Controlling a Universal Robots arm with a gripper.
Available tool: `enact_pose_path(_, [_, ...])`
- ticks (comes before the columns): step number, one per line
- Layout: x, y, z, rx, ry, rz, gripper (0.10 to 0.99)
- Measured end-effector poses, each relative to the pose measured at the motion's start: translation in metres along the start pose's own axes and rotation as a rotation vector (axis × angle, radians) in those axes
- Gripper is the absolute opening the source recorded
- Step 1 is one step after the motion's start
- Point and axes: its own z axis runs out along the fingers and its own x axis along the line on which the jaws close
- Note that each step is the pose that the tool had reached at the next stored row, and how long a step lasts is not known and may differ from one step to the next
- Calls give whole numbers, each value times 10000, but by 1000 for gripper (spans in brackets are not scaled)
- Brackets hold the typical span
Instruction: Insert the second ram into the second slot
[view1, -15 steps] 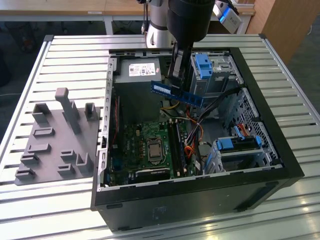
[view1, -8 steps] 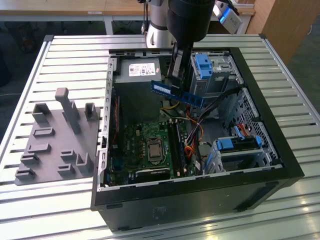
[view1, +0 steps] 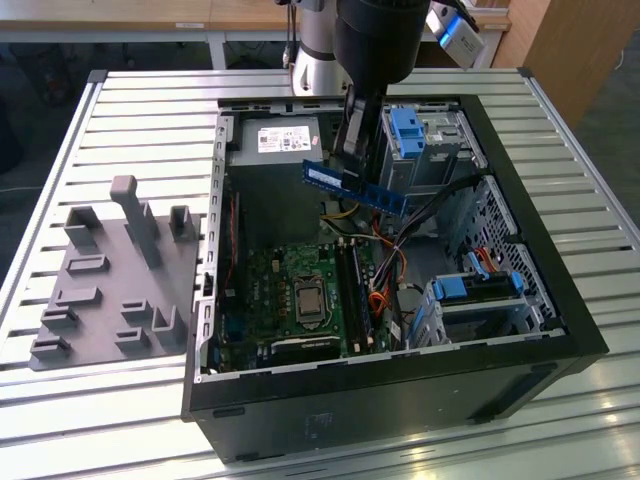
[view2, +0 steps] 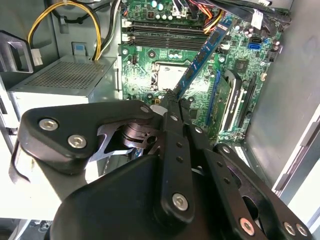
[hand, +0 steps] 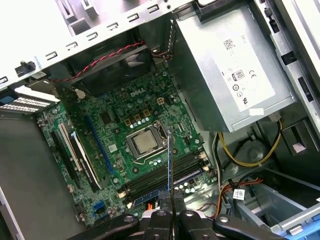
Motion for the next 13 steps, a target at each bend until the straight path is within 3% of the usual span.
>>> enact_pose_path(13, [0,0,0,5,-12,305,129])
